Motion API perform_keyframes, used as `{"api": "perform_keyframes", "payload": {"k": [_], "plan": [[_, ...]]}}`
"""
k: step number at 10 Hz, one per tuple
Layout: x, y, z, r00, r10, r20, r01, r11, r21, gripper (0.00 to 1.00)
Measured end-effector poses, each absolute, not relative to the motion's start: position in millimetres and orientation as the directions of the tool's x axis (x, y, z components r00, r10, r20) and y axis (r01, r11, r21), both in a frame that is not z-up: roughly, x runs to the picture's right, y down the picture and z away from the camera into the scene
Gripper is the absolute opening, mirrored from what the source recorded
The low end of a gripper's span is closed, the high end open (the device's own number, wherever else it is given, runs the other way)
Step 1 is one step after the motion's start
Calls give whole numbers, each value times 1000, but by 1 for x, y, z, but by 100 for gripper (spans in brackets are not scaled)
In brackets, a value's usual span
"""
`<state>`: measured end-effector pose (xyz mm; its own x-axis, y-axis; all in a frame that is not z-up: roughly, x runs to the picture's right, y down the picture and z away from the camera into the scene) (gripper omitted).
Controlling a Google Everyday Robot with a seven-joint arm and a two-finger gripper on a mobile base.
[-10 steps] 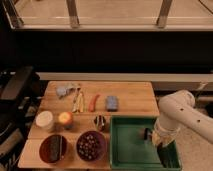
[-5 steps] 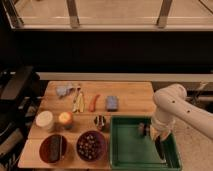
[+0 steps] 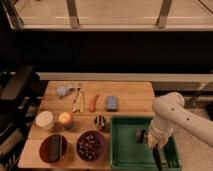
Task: Wipe tray with brush
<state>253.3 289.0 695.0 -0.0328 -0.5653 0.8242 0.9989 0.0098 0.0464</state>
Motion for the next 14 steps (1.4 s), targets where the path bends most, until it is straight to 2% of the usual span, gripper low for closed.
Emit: {"api": "perform_keyframes", "payload": {"k": [2, 5, 9, 14], "plan": [[256, 298, 675, -5, -573, 820, 999, 26, 25, 0], [282, 284, 659, 52, -592, 804, 999, 34, -40, 0], [288, 250, 683, 36, -588, 808, 998, -17, -57, 0], [249, 253, 703, -71, -563, 824, 996, -86, 27, 0]]}}
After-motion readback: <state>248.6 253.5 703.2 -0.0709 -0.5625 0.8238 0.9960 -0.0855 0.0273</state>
